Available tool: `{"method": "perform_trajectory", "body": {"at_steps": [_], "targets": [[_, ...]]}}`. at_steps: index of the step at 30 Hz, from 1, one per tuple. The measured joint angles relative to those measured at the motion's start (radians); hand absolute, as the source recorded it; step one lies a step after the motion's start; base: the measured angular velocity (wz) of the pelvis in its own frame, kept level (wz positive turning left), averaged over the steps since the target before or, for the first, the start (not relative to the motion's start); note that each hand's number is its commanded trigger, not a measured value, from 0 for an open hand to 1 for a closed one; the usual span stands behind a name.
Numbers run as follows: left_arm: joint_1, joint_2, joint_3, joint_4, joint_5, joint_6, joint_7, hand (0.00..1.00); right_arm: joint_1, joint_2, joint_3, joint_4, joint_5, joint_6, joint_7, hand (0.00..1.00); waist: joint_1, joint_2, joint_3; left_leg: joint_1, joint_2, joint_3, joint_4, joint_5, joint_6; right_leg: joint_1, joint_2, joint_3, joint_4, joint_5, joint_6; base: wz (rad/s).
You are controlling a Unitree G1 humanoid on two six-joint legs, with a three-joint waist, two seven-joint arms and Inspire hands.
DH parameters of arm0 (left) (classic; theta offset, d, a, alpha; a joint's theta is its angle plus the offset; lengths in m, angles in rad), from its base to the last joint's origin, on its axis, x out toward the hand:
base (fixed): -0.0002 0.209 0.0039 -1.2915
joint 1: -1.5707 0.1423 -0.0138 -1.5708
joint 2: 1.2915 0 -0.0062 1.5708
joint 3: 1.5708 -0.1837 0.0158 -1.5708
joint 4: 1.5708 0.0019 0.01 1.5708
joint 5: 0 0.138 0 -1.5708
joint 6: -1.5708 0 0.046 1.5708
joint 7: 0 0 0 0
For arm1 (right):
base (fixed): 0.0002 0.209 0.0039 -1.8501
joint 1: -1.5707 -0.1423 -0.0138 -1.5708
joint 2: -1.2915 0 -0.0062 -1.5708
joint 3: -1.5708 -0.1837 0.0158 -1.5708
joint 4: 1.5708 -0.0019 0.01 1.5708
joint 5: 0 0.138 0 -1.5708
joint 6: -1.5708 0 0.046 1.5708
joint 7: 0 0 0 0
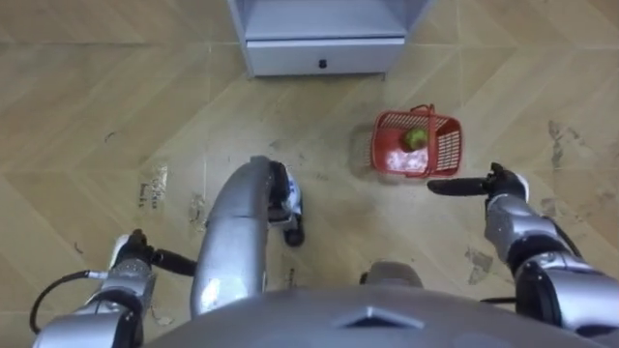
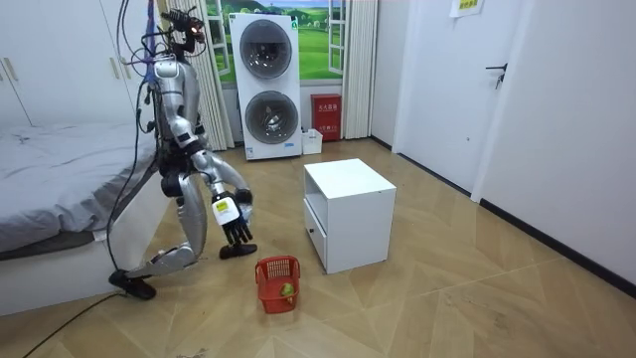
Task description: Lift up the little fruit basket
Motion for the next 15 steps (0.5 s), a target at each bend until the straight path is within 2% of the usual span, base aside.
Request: {"method": "perform_trajectory", "body": {"at_steps": [1, 3, 5, 6, 7, 8, 9, 10, 11, 12, 13, 14, 15], "targets": [[-0.002, 0.003, -0.003, 0.005, -0.008, -0.008, 0.007, 0.0, -0.009, -0.003, -0.006, -0.012, -0.001, -0.01, -0.012, 0.0, -0.002, -0.001, 0.0007, -0.02, 0.0, 0.002, 0.031, -0.01, 0.008, -0.015, -0.005, 0.007, 0.047, 0.0, 0.0, 0.28], [-0.001, 0.013, -0.021, 0.031, -0.045, -0.04, 0.038, 0.0, -0.056, -0.011, -0.02, -0.031, -0.009, -0.051, -0.04, 0.0, -0.019, -0.009, 0.0066, -0.066, -0.003, 0.024, 0.15, -0.059, 0.001, -0.035, -0.031, 0.028, 0.204, -0.002, 0.003, 0.27], [0.002, 0.019, -0.04, 0.038, -0.048, -0.057, 0.059, 0.0, -0.06, -0.011, -0.02, -0.07, -0.013, -0.066, -0.053, 0.0, -0.02, -0.02, 0.0119, -0.078, -0.009, 0.046, 0.214, -0.089, -0.003, -0.031, -0.05, 0.044, 0.29, -0.002, 0.003, 0.28], [0.002, 0.022, -0.047, 0.038, -0.048, -0.071, 0.071, 0.0, -0.064, -0.012, -0.022, -0.091, -0.014, -0.07, -0.059, 0.0, -0.027, -0.027, 0.0142, -0.092, -0.022, 0.058, 0.242, -0.094, -0.011, -0.031, -0.059, 0.052, 0.335, -0.001, 0.003, 0.36], [0.003, 0.022, -0.049, 0.038, -0.049, -0.079, 0.077, 0.0, -0.065, -0.012, -0.022, -0.105, -0.014, -0.071, -0.06, 0.0, -0.036, -0.027, 0.0143, -0.101, -0.024, 0.061, 0.255, -0.095, -0.013, -0.03, -0.061, 0.051, 0.351, -0.001, 0.003, 0.54], [0.004, 0.024, -0.052, 0.038, -0.069, -0.096, 0.093, 0.0, -0.066, -0.011, -0.022, -0.132, -0.013, -0.074, -0.06, 0.0, -0.058, -0.037, 0.0187, -0.117, -0.038, 0.07, 0.275, -0.096, -0.05, -0.03, -0.08, 0.052, 0.384, 0.0, 0.002, 0.52], [0.013, 0.026, -0.052, 0.035, -0.086, -0.109, 0.102, 0.0, -0.068, -0.013, -0.022, -0.155, -0.013, -0.075, -0.059, 0.0, -0.073, -0.056, 0.0253, -0.144, -0.053, 0.056, 0.336, -0.106, -0.098, -0.033, -0.11, 0.046, 0.417, 0.0, 0.001, 0.26], [0.029, 0.026, -0.052, 0.034, -0.085, -0.113, 0.101, 0.0, -0.075, -0.014, -0.02, -0.158, -0.012, -0.076, -0.058, 0.0, -0.067, -0.05, 0.0229, -0.154, -0.07, -0.023, 0.389, -0.119, -0.078, -0.043, -0.116, 0.049, 0.443, -0.001, 0.002, -0.48], [0.057, 0.026, -0.054, 0.035, -0.085, -0.112, 0.097, 0.0, -0.083, -0.019, -0.016, -0.166, -0.01, -0.081, -0.06, 0.0, -0.045, -0.02, 0.012, -0.173, -0.094, -0.079, 0.455, -0.177, -0.029, -0.055, -0.125, 0.053, 0.501, -0.003, 0.007, -0.88], [0.081, 0.034, -0.061, 0.037, -0.088, -0.116, 0.1, 0.0, -0.071, -0.01, -0.015, -0.168, -0.01, -0.081, -0.064, 0.0, -0.033, -0.039, 0.0018, -0.186, -0.119, -0.074, 0.481, -0.191, -0.004, -0.058, -0.145, 0.065, 0.534, -0.013, 0.022, -0.66], [0.091, 0.037, -0.069, 0.042, -0.093, -0.121, 0.103, 0.0, -0.066, -0.003, -0.015, -0.17, -0.01, -0.081, -0.069, 0.0, -0.045, -0.053, -0.0029, -0.188, -0.128, -0.07, 0.484, -0.192, -0.001, -0.049, -0.151, 0.064, 0.537, -0.018, 0.029, 0.06], [0.089, 0.036, -0.099, 0.043, -0.107, -0.13, 0.114, 0.0, -0.05, 0.001, -0.016, -0.188, -0.013, -0.081, -0.084, 0.0, -0.071, -0.068, -0.0049, -0.189, -0.127, -0.064, 0.481, -0.194, 0.003, -0.042, -0.15, 0.06, 0.538, -0.019, 0.031, 0.42], [0.094, 0.028, -0.127, 0.043, -0.107, -0.138, 0.118, 0.0, -0.049, -0.006, -0.017, -0.193, -0.013, -0.083, -0.102, 0.0, -0.08, -0.071, -0.0046, -0.19, -0.111, -0.058, 0.478, -0.192, 0.0, -0.043, -0.145, 0.058, 0.54, -0.019, 0.031, 0.35]]}}
